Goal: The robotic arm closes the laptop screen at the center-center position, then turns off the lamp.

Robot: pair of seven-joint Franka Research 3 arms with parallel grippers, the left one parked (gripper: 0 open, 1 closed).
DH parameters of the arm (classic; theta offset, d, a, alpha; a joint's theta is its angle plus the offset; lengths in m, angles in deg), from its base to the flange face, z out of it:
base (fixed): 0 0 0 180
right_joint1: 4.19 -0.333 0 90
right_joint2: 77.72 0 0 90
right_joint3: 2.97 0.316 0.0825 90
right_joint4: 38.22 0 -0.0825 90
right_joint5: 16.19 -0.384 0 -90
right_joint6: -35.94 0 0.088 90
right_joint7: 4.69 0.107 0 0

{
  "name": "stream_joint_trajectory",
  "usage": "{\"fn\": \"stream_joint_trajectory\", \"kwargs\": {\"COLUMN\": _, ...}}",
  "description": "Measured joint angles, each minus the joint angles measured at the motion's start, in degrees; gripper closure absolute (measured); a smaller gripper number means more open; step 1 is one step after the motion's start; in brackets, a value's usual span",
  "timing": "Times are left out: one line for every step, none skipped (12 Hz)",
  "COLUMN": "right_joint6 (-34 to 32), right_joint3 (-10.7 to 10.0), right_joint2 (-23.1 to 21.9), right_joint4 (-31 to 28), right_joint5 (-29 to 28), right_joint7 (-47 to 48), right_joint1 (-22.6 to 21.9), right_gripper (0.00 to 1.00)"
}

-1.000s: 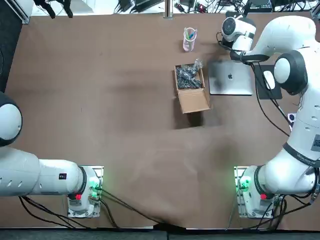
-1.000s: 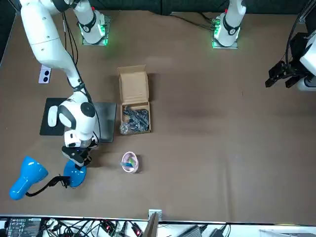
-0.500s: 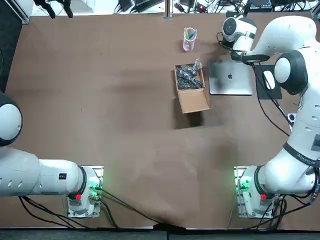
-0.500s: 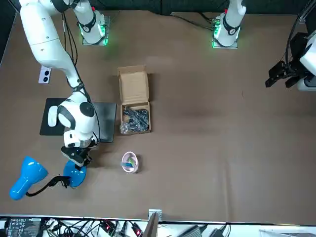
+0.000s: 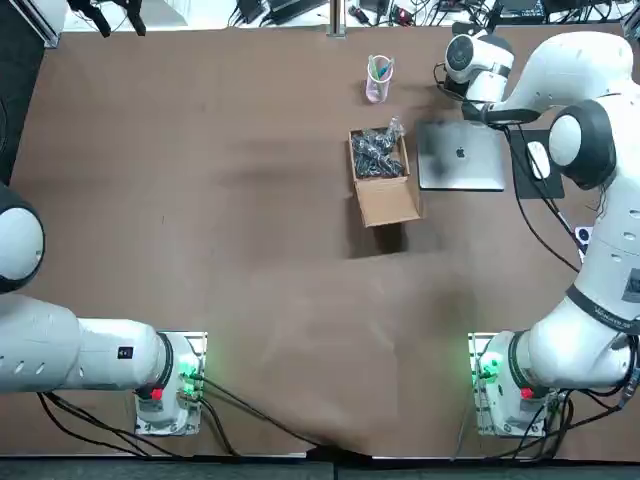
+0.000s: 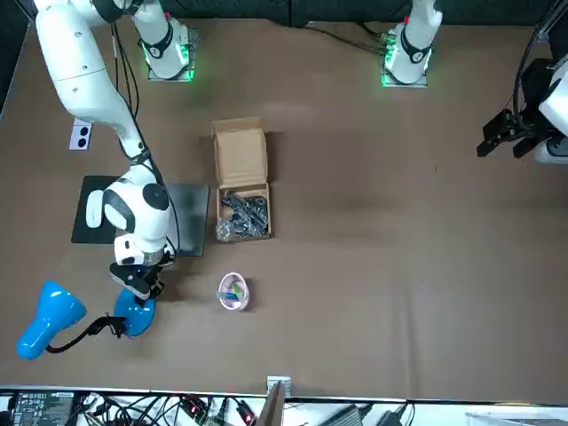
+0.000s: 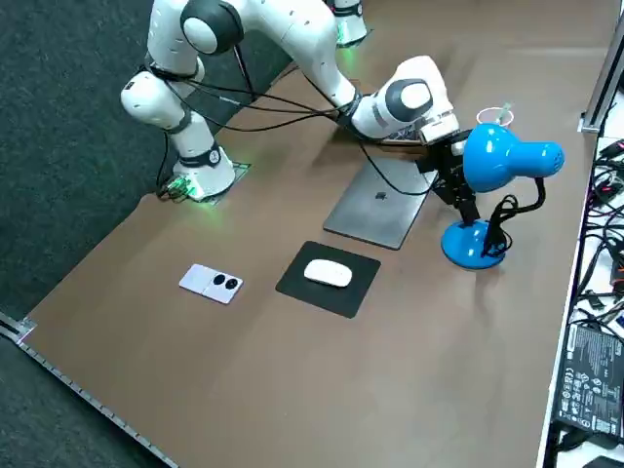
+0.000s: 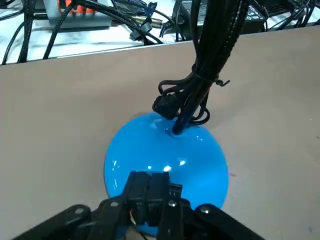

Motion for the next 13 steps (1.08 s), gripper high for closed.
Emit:
{"fn": "stream_joint_trajectory", "kwargs": {"right_joint6": 0.0, "right_joint3": 0.0, "right_joint2": 0.0, "right_joint4": 0.0, "right_joint5": 0.0, "right_joint7": 0.06, "right_joint1": 0.0, "right_gripper": 0.98}}
{"fn": "stream_joint_trajectory", "kwargs": {"right_joint6": 0.0, "right_joint3": 0.0, "right_joint2": 0.0, "right_joint4": 0.0, "right_joint5": 0.0, "right_joint7": 0.12, "right_joint1": 0.0, "right_gripper": 0.98}}
{"fn": "stream_joint_trajectory", "kwargs": {"right_joint6": 0.0, "right_joint3": 0.0, "right_joint2": 0.0, "right_joint4": 0.0, "right_joint5": 0.0, "right_joint7": 0.17, "right_joint1": 0.0, "right_gripper": 0.98}}
{"fn": "stream_joint_trajectory", "kwargs": {"right_joint6": 0.01, "right_joint3": 0.0, "right_joint2": 0.0, "right_joint4": 0.01, "right_joint5": 0.0, "right_joint7": 0.21, "right_joint1": 0.0, "right_gripper": 0.98}}
{"fn": "stream_joint_trajectory", "kwargs": {"right_joint6": 0.01, "right_joint3": 0.0, "right_joint2": 0.0, "right_joint4": 0.02, "right_joint5": 0.0, "right_joint7": 0.25, "right_joint1": 0.01, "right_gripper": 0.98}}
{"fn": "stream_joint_trajectory", "kwargs": {"right_joint6": 0.02, "right_joint3": 0.0, "right_joint2": 0.0, "right_joint4": 0.04, "right_joint5": 0.0, "right_joint7": 0.3, "right_joint1": 0.03, "right_gripper": 0.98}}
{"fn": "stream_joint_trajectory", "kwargs": {"right_joint6": 0.03, "right_joint3": 0.0, "right_joint2": 0.0, "right_joint4": 0.04, "right_joint5": 0.0, "right_joint7": 0.34, "right_joint1": 0.03, "right_gripper": 0.98}}
{"fn": "stream_joint_trajectory", "kwargs": {"right_joint6": 0.04, "right_joint3": 0.0, "right_joint2": 0.0, "right_joint4": 0.07, "right_joint5": -0.01, "right_joint7": 0.46, "right_joint1": 0.05, "right_gripper": 0.98}}
{"fn": "stream_joint_trajectory", "kwargs": {"right_joint6": 0.04, "right_joint3": 0.0, "right_joint2": 0.01, "right_joint4": 0.09, "right_joint5": -0.01, "right_joint7": 0.52, "right_joint1": 0.05, "right_gripper": 0.98}}
{"fn": "stream_joint_trajectory", "kwargs": {"right_joint6": 0.04, "right_joint3": 0.0, "right_joint2": 0.01, "right_joint4": 0.1, "right_joint5": -0.01, "right_joint7": 0.61, "right_joint1": 0.06, "right_gripper": 0.98}}
{"fn": "stream_joint_trajectory", "kwargs": {"right_joint6": 0.04, "right_joint3": 0.0, "right_joint2": 0.0, "right_joint4": 0.11, "right_joint5": -0.01, "right_joint7": 0.75, "right_joint1": 0.06, "right_gripper": 0.98}}
{"fn": "stream_joint_trajectory", "kwargs": {"right_joint6": 0.04, "right_joint3": 0.0, "right_joint2": 0.0, "right_joint4": 0.11, "right_joint5": -0.01, "right_joint7": 0.93, "right_joint1": 0.06, "right_gripper": 0.98}}
{"fn": "stream_joint_trajectory", "kwargs": {"right_joint6": 0.04, "right_joint3": 0.0, "right_joint2": 0.0, "right_joint4": 0.11, "right_joint5": -0.01, "right_joint7": 1.02, "right_joint1": 0.06, "right_gripper": 0.98}}
